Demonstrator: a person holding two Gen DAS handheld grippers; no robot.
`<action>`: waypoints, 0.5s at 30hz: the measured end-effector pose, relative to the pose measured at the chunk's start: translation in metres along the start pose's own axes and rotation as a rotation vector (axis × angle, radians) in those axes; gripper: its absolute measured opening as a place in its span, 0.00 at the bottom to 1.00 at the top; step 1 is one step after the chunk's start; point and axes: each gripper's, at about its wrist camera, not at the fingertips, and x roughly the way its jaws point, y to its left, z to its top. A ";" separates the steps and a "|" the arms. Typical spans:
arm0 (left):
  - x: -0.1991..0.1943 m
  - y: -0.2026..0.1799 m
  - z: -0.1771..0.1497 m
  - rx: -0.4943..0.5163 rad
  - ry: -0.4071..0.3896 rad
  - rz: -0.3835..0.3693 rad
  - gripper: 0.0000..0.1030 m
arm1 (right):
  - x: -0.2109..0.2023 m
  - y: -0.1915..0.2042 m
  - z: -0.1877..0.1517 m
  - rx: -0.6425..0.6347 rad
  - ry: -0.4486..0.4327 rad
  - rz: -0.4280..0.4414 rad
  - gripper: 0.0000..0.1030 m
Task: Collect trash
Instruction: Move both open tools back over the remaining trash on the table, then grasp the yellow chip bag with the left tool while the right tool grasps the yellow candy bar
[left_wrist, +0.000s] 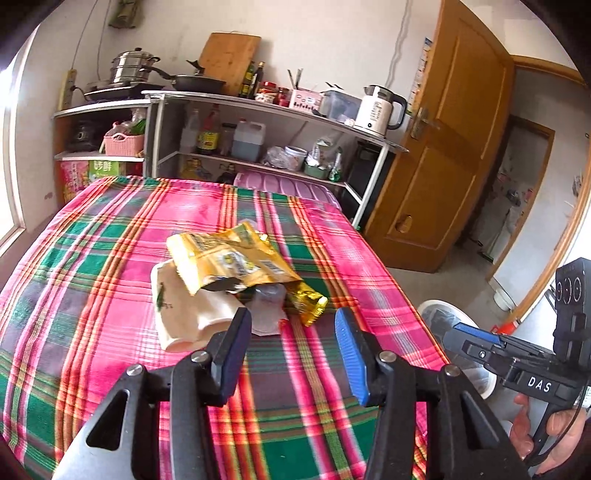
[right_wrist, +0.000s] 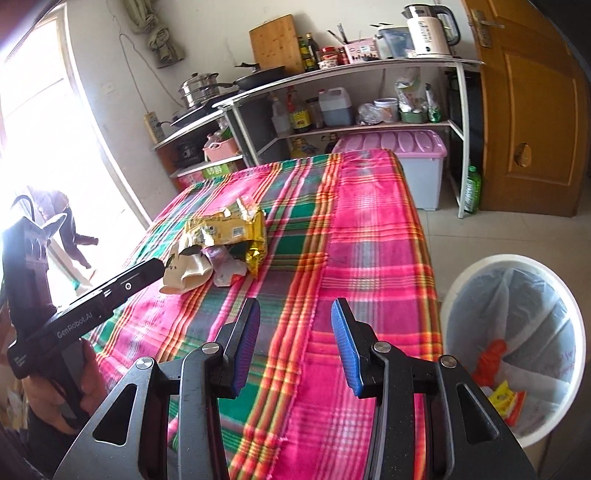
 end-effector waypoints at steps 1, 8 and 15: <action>0.001 0.006 0.002 -0.015 0.002 0.005 0.50 | 0.002 0.001 0.000 -0.005 0.004 0.003 0.40; 0.011 0.044 0.015 -0.085 0.011 0.049 0.54 | 0.038 0.015 0.010 -0.041 0.046 0.021 0.41; 0.032 0.070 0.031 -0.106 0.027 0.070 0.58 | 0.072 0.023 0.021 -0.059 0.076 0.017 0.41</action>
